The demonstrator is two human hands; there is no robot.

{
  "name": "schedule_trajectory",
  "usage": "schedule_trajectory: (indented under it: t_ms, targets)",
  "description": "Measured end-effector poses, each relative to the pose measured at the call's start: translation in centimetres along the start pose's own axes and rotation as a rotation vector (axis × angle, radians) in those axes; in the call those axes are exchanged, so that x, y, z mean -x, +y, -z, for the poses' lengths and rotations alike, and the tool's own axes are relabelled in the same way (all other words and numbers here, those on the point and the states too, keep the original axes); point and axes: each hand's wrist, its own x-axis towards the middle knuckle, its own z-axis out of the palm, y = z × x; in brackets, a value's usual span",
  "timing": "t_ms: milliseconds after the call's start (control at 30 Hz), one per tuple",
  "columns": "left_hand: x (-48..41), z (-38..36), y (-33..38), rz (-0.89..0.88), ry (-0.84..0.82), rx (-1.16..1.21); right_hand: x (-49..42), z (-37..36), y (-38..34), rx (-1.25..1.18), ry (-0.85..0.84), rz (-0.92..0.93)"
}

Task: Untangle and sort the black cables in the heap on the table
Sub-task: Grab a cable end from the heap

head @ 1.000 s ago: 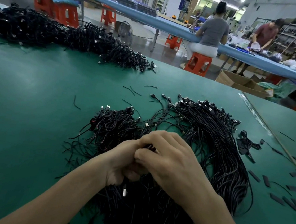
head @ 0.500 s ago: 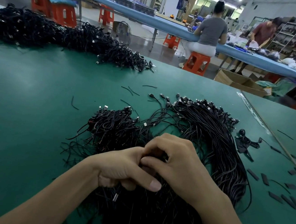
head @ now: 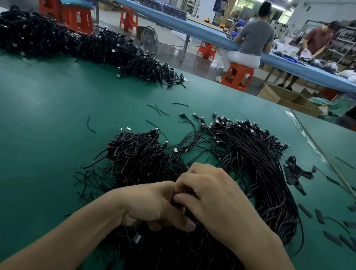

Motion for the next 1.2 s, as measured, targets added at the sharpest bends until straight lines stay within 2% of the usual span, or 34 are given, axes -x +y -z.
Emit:
schedule_trajectory:
  t_ms: [100, 167, 267, 367, 567, 667, 800, 900, 1000, 1067, 1200]
  targets:
    - [-0.1, 0.0, -0.1, -0.003, 0.022, 0.076, -0.1, 0.0, 0.3, 0.116, -0.010, 0.068]
    - [-0.3, 0.1, -0.1, -0.014, 0.028, 0.253, -0.1, -0.1, 0.6, 0.149, 0.030, 0.073]
    - [-0.4, 0.3, -0.2, -0.060, 0.037, 0.556, 0.2, -0.3, 1.0, 0.179, 0.165, 0.059]
    - [-0.3, 0.2, -0.5, -0.137, -0.015, 0.684, 0.1, -0.4, 1.3, 0.200, 0.292, 0.073]
    - [-0.2, 0.6, -0.3, -0.283, -0.126, 0.939, 0.1, -0.9, 1.4, 0.069, 0.477, -0.001]
    - [-0.6, 0.1, 0.0, -0.312, -0.043, 1.008, 0.0, -1.8, 1.2, 0.037, 0.569, -0.048]
    - [-1.4, -0.5, -0.3, -0.379, 0.114, 0.919, 0.0, -2.6, 1.3, -0.020, 0.651, -0.080]
    - [-1.6, -0.6, -0.6, -0.423, 0.243, 0.699, -0.1, -2.4, 1.7, -0.066, 0.631, -0.046]
    - [-1.5, -0.2, -0.5, -0.422, 0.419, 0.348, -0.1, -2.4, 1.9, -0.098, 0.610, -0.033]
    - [-1.2, 0.0, -0.1, -0.381, 0.405, 0.212, -0.1, -2.8, 2.0, -0.171, 0.619, -0.038]
    - [-1.1, -0.4, 0.2, -0.383, 0.393, 0.139, -0.3, -3.6, 1.3, -0.310, 0.709, -0.068]
